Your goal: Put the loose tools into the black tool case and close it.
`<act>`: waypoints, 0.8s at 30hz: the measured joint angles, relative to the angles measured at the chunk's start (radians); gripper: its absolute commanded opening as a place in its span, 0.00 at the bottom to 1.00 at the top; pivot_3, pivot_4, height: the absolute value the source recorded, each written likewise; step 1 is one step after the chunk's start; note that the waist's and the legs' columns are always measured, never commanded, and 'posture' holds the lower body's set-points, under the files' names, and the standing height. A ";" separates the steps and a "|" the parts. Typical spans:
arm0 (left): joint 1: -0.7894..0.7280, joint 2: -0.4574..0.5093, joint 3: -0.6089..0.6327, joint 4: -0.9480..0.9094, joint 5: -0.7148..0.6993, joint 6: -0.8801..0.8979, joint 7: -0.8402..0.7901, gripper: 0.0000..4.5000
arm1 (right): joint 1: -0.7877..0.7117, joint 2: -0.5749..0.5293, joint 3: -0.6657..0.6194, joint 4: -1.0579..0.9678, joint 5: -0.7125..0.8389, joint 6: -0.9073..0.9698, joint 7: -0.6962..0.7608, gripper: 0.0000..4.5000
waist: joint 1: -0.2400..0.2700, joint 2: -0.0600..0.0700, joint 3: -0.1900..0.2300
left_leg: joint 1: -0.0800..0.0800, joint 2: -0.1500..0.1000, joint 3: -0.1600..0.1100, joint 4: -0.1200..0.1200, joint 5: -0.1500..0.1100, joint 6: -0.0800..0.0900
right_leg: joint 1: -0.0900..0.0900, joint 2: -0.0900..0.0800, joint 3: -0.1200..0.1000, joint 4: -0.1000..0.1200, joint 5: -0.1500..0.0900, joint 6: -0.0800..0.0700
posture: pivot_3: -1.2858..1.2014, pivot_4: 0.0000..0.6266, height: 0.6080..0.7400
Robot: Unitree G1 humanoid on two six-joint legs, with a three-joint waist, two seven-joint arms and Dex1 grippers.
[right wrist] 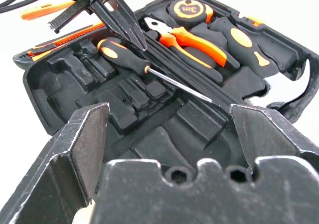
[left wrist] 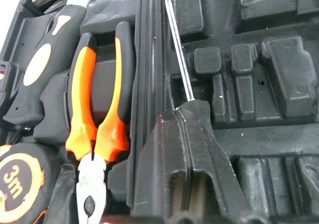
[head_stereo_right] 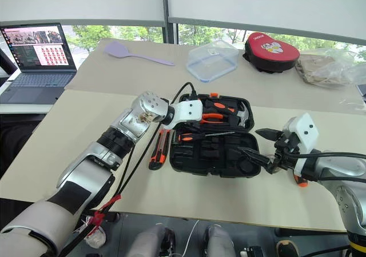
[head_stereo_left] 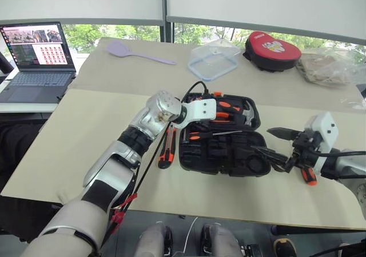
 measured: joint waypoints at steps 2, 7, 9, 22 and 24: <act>0.000 -0.006 0.000 0.012 0.004 0.000 -0.001 0.01 | 0.002 0.000 -0.001 0.000 0.000 0.000 -0.002 1.00 | 0.000 0.000 0.000 | 0.000 0.000 0.000 0.000 0.000 0.000 | 0.000 0.000 0.000 0.000 0.000 0.000 | 0.52 0.24 0.93; 0.000 -0.016 -0.021 0.020 0.044 -0.008 -0.010 0.01 | 0.004 0.000 -0.001 0.000 0.000 0.000 -0.004 1.00 | 0.000 0.000 0.000 | 0.000 0.000 0.000 0.000 0.000 0.000 | 0.000 0.000 -0.001 0.000 0.000 0.000 | 0.52 0.24 0.93; -0.001 -0.020 -0.025 0.028 0.067 -0.032 0.000 0.01 | 0.005 0.002 -0.001 0.000 0.000 0.000 -0.005 1.00 | 0.001 0.000 0.000 | 0.001 0.000 0.000 0.000 0.000 0.000 | 0.001 0.000 0.000 0.000 0.000 0.000 | 0.52 0.24 0.93; -0.028 -0.059 -0.041 0.121 0.136 -0.158 0.027 0.01 | 0.016 0.019 -0.001 -0.001 -0.003 0.000 -0.014 1.00 | 0.002 0.000 0.000 | 0.001 0.000 0.000 0.001 -0.001 0.001 | 0.001 0.000 0.000 0.000 0.000 0.000 | 0.52 0.24 0.93; -0.034 -0.064 -0.045 0.134 0.147 -0.177 0.027 0.01 | 0.017 0.019 -0.001 -0.001 -0.007 -0.001 -0.014 1.00 | 0.003 0.000 0.000 | 0.001 0.000 0.000 0.002 -0.001 0.002 | 0.002 0.000 0.000 0.000 0.000 0.000 | 0.52 0.24 0.93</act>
